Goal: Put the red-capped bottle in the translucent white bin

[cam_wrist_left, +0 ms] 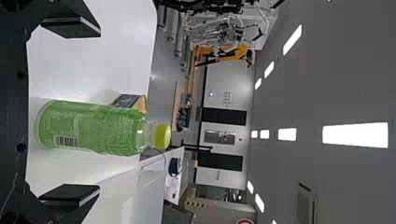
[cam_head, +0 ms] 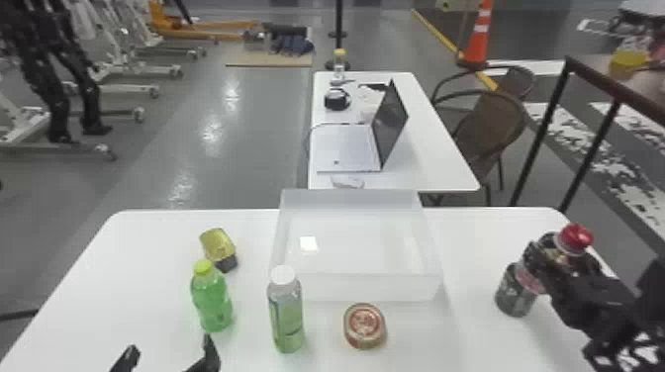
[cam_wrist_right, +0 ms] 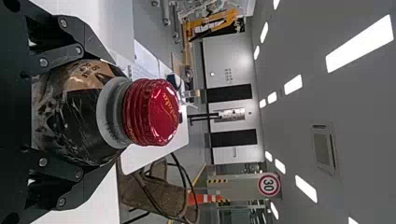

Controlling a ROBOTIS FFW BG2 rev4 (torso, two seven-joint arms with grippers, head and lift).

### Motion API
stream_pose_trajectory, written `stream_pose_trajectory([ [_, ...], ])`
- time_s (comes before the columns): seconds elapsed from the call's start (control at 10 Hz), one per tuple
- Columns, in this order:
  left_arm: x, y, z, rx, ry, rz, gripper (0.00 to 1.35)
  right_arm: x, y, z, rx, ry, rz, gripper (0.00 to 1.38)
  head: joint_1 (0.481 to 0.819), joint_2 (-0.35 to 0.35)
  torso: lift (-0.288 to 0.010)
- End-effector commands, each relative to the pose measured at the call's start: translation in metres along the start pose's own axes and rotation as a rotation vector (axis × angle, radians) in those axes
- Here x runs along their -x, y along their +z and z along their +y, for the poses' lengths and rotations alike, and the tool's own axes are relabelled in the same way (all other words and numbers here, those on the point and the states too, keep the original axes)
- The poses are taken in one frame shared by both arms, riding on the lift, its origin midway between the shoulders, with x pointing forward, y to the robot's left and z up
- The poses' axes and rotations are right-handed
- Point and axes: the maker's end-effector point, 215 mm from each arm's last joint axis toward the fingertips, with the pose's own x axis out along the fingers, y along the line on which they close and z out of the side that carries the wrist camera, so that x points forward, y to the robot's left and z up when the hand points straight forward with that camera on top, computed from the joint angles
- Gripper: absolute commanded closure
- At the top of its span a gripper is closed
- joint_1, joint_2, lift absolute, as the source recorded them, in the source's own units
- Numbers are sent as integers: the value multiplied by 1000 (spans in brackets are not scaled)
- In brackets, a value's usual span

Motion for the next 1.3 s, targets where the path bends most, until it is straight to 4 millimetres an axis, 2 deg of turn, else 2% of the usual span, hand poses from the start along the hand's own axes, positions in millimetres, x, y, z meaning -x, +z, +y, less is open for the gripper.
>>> stream_pose_trajectory([
  [0.0,-1,-1,-2,4,-1,0,124,-18,13,20,-20,38,-29,875,549,0,-100],
  [0.2,-1,-1,-2,11,0,0,124,-43,11,57,-53,108,-44,875,549,0,-100],
  [0.4,-1,-2,-1,14,2,-2,124,-71,9,85,-52,158,-58,875,549,0,-100],
  [0.7,-2,-3,-3,27,3,-2,124,-108,-12,127,-62,216,-46,875,549,0,-100],
  [0.9,-2,-4,-4,35,1,-2,124,-120,-36,144,-103,232,-11,875,549,0,-100],
  [1.2,-2,-4,-5,37,0,-3,124,-133,-51,160,-166,257,12,875,549,0,-100],
])
